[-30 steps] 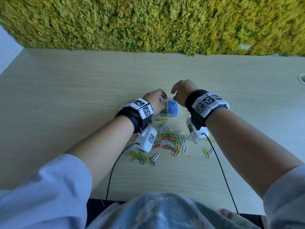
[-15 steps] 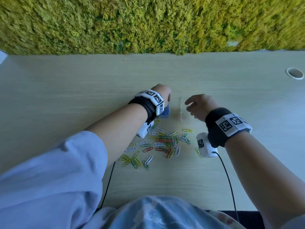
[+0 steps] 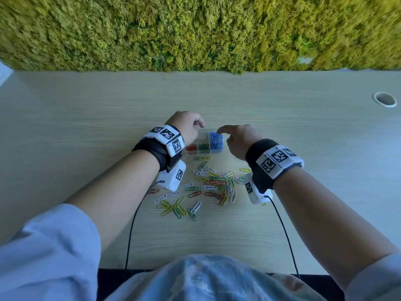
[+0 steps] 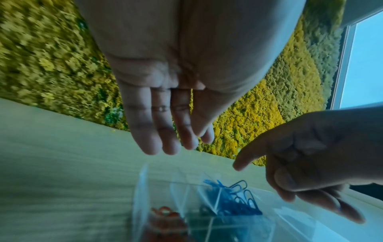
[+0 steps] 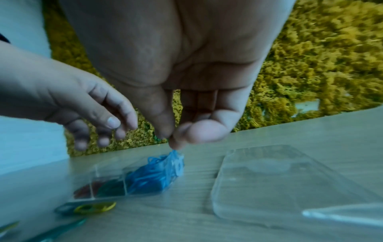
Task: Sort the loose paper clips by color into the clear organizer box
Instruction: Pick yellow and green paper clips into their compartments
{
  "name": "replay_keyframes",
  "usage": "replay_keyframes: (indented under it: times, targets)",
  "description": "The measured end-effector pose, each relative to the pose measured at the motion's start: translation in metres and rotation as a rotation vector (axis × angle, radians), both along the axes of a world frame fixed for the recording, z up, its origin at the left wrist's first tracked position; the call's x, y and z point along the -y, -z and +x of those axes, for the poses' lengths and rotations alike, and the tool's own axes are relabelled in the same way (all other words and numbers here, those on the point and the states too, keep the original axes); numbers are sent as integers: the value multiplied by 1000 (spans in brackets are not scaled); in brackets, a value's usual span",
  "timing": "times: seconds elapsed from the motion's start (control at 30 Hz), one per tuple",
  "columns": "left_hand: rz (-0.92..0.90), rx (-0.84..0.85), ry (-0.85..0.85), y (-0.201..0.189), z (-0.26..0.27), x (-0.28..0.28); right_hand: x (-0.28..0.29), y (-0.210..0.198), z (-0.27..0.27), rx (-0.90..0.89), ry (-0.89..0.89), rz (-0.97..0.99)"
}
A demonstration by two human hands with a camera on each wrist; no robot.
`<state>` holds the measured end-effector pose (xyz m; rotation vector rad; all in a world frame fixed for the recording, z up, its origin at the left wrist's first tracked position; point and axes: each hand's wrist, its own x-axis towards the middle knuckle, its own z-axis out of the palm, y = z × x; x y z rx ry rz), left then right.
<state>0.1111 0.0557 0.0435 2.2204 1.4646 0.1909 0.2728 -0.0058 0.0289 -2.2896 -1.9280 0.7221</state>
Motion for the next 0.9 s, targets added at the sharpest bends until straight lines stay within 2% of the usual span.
replay_keyframes:
  times: [0.13,0.2,0.3,0.4,0.6,0.77,0.9]
  targets:
    - [-21,-1,-36,6,-32,16,-3,-1,-10,80,-96,-104]
    - [-34,-26,-64,13,-48,23,-4,0,-9,57,-72,-87]
    - [-85,-152,-84,23,-69,34,-7,3,-4,38,20,6]
    - [-141,-280,-53,32,-82,45,-7,8,-3,106,5,-25]
    - [-140,-317,-12,34,-84,50,-4,6,-5,136,-32,16]
    - [-126,-344,12,32,-83,51,-3,6,-7,193,-94,-60]
    - [-94,-373,25,31,-76,56,2,3,-15,128,-60,100]
